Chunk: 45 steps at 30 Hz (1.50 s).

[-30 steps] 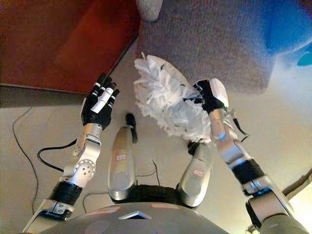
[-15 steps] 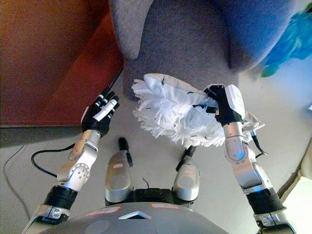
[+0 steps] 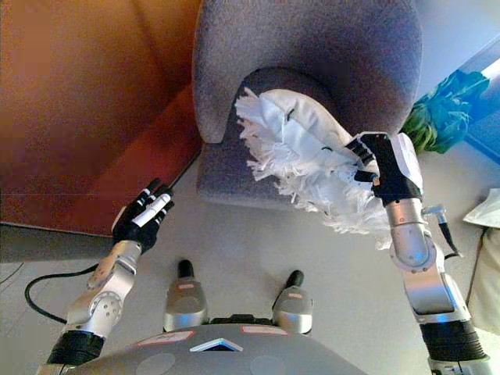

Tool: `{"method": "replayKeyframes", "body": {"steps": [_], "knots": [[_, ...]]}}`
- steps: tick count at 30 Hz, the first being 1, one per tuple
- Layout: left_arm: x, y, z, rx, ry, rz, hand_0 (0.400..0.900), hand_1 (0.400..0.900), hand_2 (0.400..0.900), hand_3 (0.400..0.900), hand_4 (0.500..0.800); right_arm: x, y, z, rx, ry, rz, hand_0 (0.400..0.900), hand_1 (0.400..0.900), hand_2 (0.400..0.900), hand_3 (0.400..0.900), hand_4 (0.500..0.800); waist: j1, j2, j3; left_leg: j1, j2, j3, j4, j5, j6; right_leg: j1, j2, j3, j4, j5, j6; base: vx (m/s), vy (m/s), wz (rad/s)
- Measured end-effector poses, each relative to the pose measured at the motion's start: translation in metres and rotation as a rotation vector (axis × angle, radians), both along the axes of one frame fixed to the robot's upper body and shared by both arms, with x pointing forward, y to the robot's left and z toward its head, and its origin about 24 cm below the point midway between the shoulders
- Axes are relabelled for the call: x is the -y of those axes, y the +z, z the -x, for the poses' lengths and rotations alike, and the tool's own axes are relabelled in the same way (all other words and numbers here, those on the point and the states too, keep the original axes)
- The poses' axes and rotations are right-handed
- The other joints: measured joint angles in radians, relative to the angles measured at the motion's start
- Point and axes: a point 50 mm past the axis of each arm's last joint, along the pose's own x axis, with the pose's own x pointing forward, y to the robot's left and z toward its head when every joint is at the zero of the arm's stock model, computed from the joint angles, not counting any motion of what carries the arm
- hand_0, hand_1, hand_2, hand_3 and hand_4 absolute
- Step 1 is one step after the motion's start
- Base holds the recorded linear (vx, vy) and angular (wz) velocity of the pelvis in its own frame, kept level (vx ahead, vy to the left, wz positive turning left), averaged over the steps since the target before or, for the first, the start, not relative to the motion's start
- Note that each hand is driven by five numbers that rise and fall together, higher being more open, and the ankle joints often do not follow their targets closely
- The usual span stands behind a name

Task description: Pick up the pillow and put it on the sofa.

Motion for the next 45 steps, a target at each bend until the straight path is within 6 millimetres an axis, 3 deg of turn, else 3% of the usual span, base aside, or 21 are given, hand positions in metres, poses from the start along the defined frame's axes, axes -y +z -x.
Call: {"method": "replayKeyframes", "body": {"steps": [4, 12, 16, 20, 25, 26, 30, 35, 38, 41, 45], "knots": [[0.001, 0.002, 0.001, 0.001, -0.034, 0.013, 0.900, 0.900, 0.900, 0.900, 0.800, 0.009, -0.004, -0.004, -0.076, 0.011, 0.017, 0.400, 0.400, 0.400, 0.400, 0.500, 0.027, -0.001, -0.002, 0.022, 0.004, -0.008, -0.035, 0.023, -0.008, 0.032, 0.016, -0.017, -0.037, 0.000, 0.000, 0.14, -0.123, 0.13], [-0.006, 0.017, 0.003, 0.016, -0.080, -0.028, 0.900, 0.900, 0.900, 0.900, 0.800, 0.032, -0.031, -0.041, -0.237, -0.092, 0.092, 0.400, 0.400, 0.400, 0.400, 0.500, 0.088, -0.003, -0.006, 0.016, 0.010, -0.043, -0.093, 0.076, -0.015, 0.058, 0.045, -0.060, -0.094, -0.003, 0.004, 0.08, -0.148, 0.16], [-0.013, 0.027, -0.003, 0.035, -0.102, -0.065, 0.900, 0.900, 0.900, 0.900, 0.800, 0.060, -0.041, -0.067, -0.328, -0.253, 0.148, 0.400, 0.400, 0.400, 0.400, 0.500, 0.141, 0.001, -0.002, -0.038, 0.017, -0.082, -0.105, 0.113, -0.022, 0.032, 0.059, -0.084, -0.105, 0.000, 0.049, -0.12, -0.171, 0.18], [-0.017, 0.038, -0.010, 0.067, -0.117, -0.072, 0.900, 0.900, 0.900, 0.900, 0.800, 0.094, -0.010, -0.100, -0.315, -0.453, 0.205, 0.400, 0.400, 0.400, 0.400, 0.500, 0.197, 0.028, 0.034, -0.088, 0.027, -0.122, -0.131, 0.151, -0.021, -0.001, 0.076, -0.118, -0.106, 0.006, 0.057, -0.10, -0.136, 0.19], [-0.023, 0.049, -0.017, 0.101, -0.107, -0.079, 0.900, 0.900, 0.900, 0.900, 0.800, 0.101, 0.043, -0.127, -0.193, -0.533, 0.225, 0.400, 0.400, 0.400, 0.400, 0.500, 0.267, 0.057, 0.096, -0.125, 0.031, -0.167, -0.143, 0.174, -0.032, -0.010, 0.091, -0.144, -0.107, 0.007, 0.056, 0.05, -0.158, 0.18], [-0.024, 0.051, -0.019, 0.106, -0.108, -0.085, 0.900, 0.900, 0.900, 0.900, 0.800, 0.101, 0.052, -0.131, -0.179, -0.534, 0.247, 0.900, 0.900, 0.900, 0.900, 0.800, 0.272, 0.058, 0.100, -0.133, 0.031, -0.173, -0.144, 0.175, -0.032, -0.011, 0.093, -0.152, -0.107, 0.007, 0.056, 0.00, -0.160, 0.14], [-0.029, 0.062, -0.025, 0.145, -0.129, -0.112, 0.900, 0.900, 0.900, 0.900, 0.800, 0.104, 0.087, -0.140, -0.133, -0.608, 0.227, 0.900, 0.900, 0.900, 0.900, 0.800, 0.318, 0.062, 0.130, -0.153, 0.031, -0.204, -0.144, 0.179, -0.035, -0.007, 0.100, -0.181, -0.106, 0.008, 0.056, -0.02, -0.110, 0.11], [-0.030, 0.078, -0.034, 0.208, -0.166, -0.130, 0.900, 0.900, 0.900, 0.900, 0.800, 0.110, 0.114, -0.142, -0.053, -0.746, 0.151, 0.900, 0.900, 0.900, 0.900, 0.800, 0.355, 0.060, 0.150, -0.160, 0.030, -0.224, -0.145, 0.178, -0.035, 0.005, 0.104, -0.205, -0.106, 0.009, 0.055, -0.02, 0.024, 0.03], [-0.028, 0.084, -0.035, 0.236, -0.192, -0.131, 0.900, 0.900, 0.900, 0.900, 0.800, 0.113, 0.133, -0.140, 0.066, -0.825, 0.122, 0.900, 0.900, 0.900, 0.900, 0.800, 0.356, 0.060, 0.150, -0.147, 0.029, -0.227, -0.145, 0.178, -0.035, 0.022, 0.104, -0.207, -0.106, 0.009, 0.055, 0.01, 0.074, -0.08], [-0.026, 0.085, -0.036, 0.246, -0.201, -0.130, 0.900, 0.900, 0.900, 0.900, 0.800, 0.113, 0.147, -0.138, 0.193, -0.856, -0.017, 0.900, 0.900, 0.900, 0.900, 0.800, 0.352, 0.052, 0.154, -0.115, 0.031, -0.217, -0.145, 0.173, -0.036, 0.047, 0.103, -0.201, -0.106, 0.009, 0.055, 0.06, 0.111, -0.22], [-0.019, 0.083, -0.036, 0.241, -0.226, -0.126, 0.900, 0.900, 0.900, 0.900, 0.800, 0.101, 0.149, -0.136, 0.341, -0.753, -0.154, 0.900, 0.900, 0.900, 0.900, 0.800, 0.340, 0.029, 0.161, -0.068, 0.038, -0.179, -0.107, 0.141, -0.034, 0.078, 0.098, -0.162, -0.105, 0.009, 0.054, 0.05, 0.171, -0.37]]}}
